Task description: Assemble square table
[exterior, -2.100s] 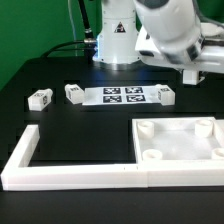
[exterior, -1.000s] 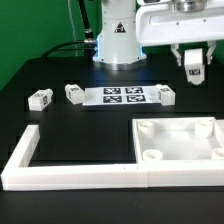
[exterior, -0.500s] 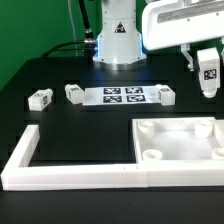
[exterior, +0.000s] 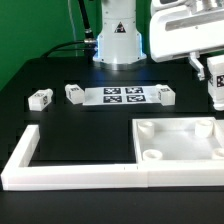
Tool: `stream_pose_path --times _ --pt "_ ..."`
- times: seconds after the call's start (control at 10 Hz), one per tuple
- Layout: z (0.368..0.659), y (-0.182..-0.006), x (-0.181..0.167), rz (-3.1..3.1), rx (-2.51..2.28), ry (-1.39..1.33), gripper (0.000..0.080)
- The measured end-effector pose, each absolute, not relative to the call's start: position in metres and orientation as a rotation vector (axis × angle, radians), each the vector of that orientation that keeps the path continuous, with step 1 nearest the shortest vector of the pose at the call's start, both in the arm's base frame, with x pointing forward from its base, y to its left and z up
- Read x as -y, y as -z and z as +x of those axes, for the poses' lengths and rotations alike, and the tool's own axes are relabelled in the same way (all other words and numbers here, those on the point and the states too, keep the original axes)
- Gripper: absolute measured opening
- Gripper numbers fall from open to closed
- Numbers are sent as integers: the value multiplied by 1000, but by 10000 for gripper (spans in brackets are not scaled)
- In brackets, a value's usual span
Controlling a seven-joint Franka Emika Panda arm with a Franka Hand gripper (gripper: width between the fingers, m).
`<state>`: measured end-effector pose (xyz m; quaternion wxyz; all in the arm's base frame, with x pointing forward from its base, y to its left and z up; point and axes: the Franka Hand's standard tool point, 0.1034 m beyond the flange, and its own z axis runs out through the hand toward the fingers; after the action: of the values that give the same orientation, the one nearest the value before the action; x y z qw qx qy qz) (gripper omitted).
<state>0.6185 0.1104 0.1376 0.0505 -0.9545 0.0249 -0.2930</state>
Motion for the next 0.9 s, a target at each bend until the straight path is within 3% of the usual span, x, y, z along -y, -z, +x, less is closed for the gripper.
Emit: stream_pose_path --times 0.6,0.9 --pt "620 -134 -106 -2938 24 902 288" --pt "648 -130 -91 -2967 116 934 288"
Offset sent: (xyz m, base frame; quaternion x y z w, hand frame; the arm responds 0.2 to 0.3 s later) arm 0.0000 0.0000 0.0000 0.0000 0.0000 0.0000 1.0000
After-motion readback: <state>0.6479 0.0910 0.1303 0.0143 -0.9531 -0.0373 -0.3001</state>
